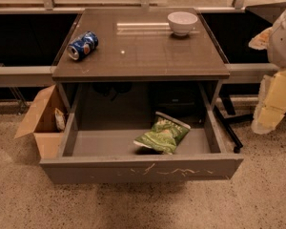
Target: Pick green jalapeno chip bag from top drawer and place on counter
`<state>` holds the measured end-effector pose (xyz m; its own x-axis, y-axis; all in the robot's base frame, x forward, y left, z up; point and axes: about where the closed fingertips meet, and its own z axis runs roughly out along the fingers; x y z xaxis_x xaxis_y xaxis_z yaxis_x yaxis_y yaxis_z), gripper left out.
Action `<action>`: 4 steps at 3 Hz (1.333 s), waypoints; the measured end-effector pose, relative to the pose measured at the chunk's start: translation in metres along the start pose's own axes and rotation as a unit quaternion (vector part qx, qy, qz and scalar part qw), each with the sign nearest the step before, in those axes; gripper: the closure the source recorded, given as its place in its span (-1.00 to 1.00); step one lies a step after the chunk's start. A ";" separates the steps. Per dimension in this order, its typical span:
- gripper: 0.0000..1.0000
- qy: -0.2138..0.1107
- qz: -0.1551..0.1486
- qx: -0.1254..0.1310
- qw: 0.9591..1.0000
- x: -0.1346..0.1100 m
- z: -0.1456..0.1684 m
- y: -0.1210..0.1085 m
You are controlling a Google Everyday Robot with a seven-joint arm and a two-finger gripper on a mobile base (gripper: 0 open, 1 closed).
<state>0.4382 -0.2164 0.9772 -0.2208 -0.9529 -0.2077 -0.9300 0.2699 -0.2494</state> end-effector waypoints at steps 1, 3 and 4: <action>-1.00 -0.001 -0.001 0.001 1.000 0.000 0.000 0.000; -1.00 -0.046 -0.027 -0.028 0.998 -0.003 0.035 -0.006; -1.00 -0.046 -0.027 -0.028 0.998 -0.003 0.035 -0.006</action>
Offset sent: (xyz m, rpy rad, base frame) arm 0.0130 0.0036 -0.0299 0.0859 0.0308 0.0929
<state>0.4543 -0.2099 0.9465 -0.1447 -0.9481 -0.2831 -0.9553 0.2084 -0.2097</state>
